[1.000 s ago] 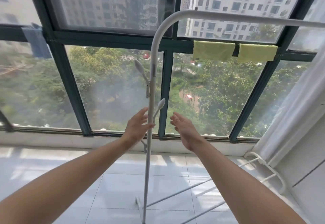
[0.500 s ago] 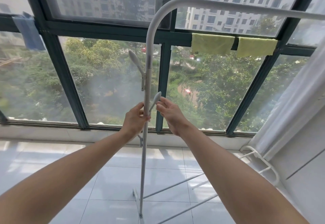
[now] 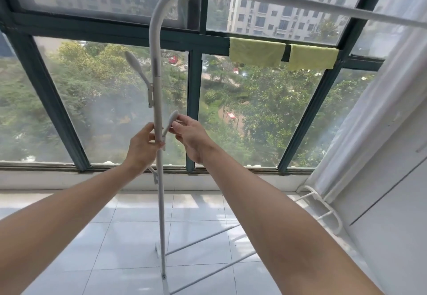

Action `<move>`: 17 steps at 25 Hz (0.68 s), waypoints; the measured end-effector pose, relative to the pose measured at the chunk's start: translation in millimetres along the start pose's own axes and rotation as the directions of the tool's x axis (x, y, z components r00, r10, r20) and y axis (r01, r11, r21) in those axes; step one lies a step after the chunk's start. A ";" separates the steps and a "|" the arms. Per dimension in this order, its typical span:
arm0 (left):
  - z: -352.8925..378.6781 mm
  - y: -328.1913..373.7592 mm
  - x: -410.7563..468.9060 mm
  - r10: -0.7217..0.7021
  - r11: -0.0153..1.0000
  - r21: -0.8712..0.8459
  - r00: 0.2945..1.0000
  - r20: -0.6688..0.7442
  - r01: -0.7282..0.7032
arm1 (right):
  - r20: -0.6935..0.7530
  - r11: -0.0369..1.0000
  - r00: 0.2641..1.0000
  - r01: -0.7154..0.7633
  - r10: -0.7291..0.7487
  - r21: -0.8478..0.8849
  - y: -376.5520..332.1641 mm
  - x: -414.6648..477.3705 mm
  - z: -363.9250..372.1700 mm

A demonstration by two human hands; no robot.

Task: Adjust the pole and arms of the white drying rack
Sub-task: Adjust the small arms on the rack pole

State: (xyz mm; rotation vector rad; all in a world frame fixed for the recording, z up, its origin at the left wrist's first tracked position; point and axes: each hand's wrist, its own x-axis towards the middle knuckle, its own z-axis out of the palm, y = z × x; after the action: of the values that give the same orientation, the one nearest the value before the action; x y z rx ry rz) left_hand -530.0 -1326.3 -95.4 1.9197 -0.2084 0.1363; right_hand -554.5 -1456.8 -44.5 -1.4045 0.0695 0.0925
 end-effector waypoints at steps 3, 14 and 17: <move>-2.9 -0.3 22.2 0.013 1.000 0.024 1.000 0.006 -0.013 | -0.001 1.000 1.000 -0.003 0.003 0.001 -5.6 19.0 2.5; 0.4 -10.8 135.6 0.059 0.996 0.065 0.997 0.046 -0.062 | -0.034 0.997 0.998 0.041 -0.043 -0.058 -27.6 120.3 -3.2; 2.6 -11.1 172.8 0.071 0.995 0.061 0.996 0.062 -0.075 | -0.064 0.997 0.996 0.054 -0.057 -0.046 -37.5 154.2 -6.6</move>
State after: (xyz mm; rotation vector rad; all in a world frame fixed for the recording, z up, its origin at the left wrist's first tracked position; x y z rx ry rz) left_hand -358.7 -1338.6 -72.7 1.9814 -0.3176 0.1359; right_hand -397.2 -1465.8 -24.8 -1.4524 0.0829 0.0021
